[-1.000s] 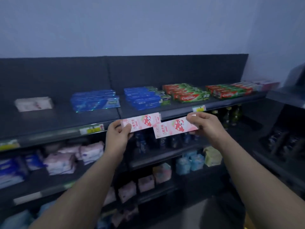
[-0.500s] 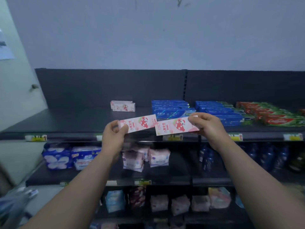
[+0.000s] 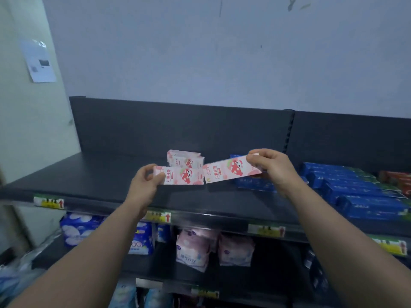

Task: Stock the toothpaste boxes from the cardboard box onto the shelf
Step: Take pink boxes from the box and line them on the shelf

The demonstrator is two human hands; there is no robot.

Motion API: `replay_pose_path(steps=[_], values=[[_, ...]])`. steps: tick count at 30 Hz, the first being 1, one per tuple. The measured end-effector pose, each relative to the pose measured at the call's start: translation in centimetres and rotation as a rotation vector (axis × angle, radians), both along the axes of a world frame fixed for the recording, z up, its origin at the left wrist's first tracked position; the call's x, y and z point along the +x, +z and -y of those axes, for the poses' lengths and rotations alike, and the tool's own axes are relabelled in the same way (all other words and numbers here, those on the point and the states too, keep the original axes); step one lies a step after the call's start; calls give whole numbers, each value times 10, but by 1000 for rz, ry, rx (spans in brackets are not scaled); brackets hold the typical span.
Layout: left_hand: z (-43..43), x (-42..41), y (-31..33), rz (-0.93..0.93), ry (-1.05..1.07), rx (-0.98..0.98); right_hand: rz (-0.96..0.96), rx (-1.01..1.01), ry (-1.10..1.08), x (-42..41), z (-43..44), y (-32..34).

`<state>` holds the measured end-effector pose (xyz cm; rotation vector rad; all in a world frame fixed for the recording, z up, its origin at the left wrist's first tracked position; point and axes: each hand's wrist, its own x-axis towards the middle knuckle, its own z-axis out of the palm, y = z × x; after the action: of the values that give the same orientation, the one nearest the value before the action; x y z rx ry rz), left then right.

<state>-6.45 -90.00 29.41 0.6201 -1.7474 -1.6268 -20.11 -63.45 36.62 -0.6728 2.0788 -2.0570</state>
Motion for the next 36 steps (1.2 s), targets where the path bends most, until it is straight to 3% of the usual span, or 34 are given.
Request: replay_pose_path(steps=[12, 24, 36], values=[[65, -76, -13, 142, -52, -112, 23, 69, 57, -83, 65, -16], [137, -137, -18, 398, -168, -335, 132, 124, 21, -106, 117, -34], [154, -140, -15, 370, -215, -338, 198, 194, 87, -88, 161, -57]])
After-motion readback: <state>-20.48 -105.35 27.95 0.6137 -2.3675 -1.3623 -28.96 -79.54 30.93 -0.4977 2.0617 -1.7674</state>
